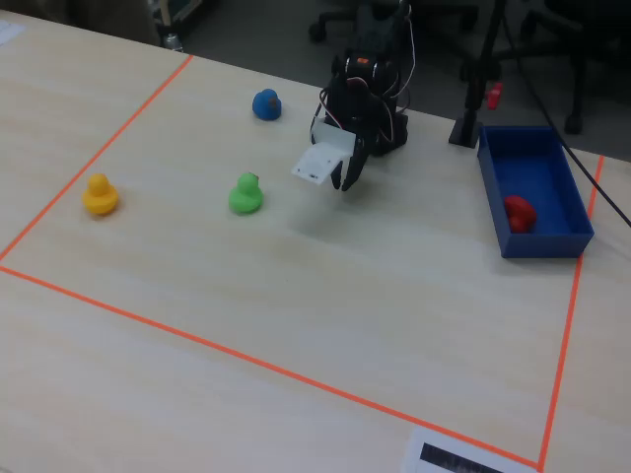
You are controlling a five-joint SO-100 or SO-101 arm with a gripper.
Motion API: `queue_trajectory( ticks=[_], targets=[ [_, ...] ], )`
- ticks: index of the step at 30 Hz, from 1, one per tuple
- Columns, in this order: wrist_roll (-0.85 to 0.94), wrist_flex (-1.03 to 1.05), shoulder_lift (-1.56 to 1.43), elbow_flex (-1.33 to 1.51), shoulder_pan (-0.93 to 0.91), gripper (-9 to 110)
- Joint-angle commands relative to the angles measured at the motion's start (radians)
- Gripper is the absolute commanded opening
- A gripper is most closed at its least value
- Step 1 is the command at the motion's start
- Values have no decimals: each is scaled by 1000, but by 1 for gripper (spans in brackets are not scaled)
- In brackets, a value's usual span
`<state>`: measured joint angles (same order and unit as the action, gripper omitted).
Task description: Grasp red duck and put it into box.
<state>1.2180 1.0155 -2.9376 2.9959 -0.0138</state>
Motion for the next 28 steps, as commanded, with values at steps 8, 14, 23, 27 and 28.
queue_trajectory(
  ticks=[8, 14, 23, 27, 28],
  targets=[
    [89, 282, -373, 114, -35, 0],
    [72, 295, -373, 115, -60, 0],
    [72, 295, -373, 115, -60, 0],
    [72, 295, -373, 115, -60, 0],
    [72, 295, -373, 115, -60, 0]
  ],
)
